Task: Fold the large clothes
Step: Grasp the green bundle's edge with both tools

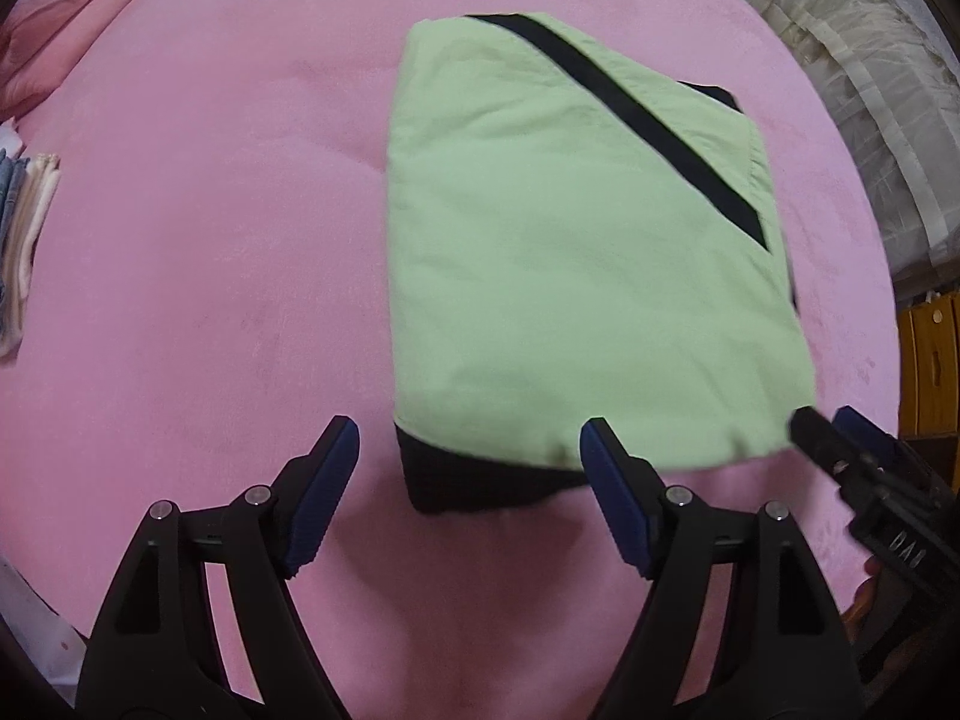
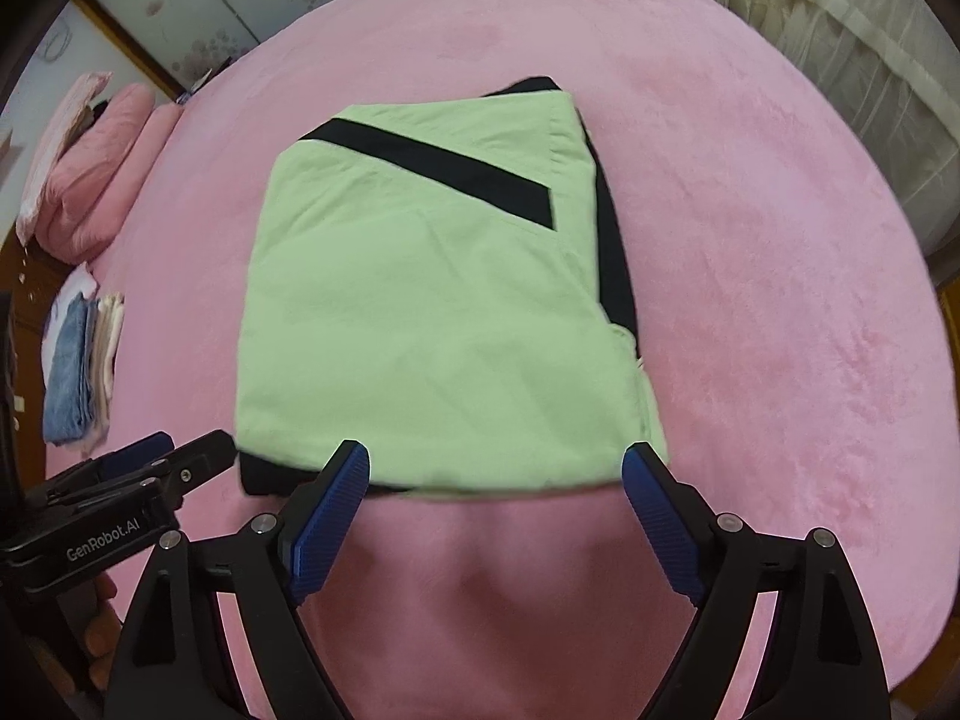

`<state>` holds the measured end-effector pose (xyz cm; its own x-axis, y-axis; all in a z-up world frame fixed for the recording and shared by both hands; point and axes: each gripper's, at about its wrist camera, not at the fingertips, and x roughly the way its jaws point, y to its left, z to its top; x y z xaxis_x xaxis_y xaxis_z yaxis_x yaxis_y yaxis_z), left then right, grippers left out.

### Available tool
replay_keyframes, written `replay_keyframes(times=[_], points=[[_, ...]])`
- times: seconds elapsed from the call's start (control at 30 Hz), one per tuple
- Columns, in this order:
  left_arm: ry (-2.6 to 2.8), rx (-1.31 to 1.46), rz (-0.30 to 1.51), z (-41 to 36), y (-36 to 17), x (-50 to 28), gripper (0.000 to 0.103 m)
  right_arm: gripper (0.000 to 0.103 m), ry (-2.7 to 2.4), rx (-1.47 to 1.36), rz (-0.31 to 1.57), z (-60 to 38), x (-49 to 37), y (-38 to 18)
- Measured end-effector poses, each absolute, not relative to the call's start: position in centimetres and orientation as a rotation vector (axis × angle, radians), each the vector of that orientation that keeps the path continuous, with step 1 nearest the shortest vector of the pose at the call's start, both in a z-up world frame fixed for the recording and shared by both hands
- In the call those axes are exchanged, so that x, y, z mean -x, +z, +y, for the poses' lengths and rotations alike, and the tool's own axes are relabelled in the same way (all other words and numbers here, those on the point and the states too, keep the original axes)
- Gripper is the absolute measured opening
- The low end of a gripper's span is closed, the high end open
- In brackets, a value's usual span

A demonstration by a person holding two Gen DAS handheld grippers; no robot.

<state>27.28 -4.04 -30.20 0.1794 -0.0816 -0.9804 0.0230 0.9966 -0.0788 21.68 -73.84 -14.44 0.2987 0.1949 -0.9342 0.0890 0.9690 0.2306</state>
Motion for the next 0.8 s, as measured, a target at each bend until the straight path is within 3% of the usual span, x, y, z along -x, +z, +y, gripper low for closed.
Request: replay_keyframes(times=[0.13, 0.3, 0.6, 0.8], points=[[-0.036, 0.027, 1.392, -2.4, -32.2, -29.7, 0.074, 0.088, 0.027, -0.327, 1.296, -78.0, -24.0, -17.7], [-0.136, 0.216, 1.424, 0.3, -34.3, -33.2, 0.074, 0.088, 0.123, -0.534, 1.333, -82.4, -27.3, -21.3], [-0.212, 0.368, 1.448, 1.7, -36.8, -38.1, 0.074, 0.087, 0.444, -0.820, 1.260, -86.7, -33.5, -24.9], [-0.223, 0.395, 1.446, 1.5, -37.8, -39.8, 0.074, 0.075, 0.531, -0.898, 1.282, -86.6, -36.1, -26.4]])
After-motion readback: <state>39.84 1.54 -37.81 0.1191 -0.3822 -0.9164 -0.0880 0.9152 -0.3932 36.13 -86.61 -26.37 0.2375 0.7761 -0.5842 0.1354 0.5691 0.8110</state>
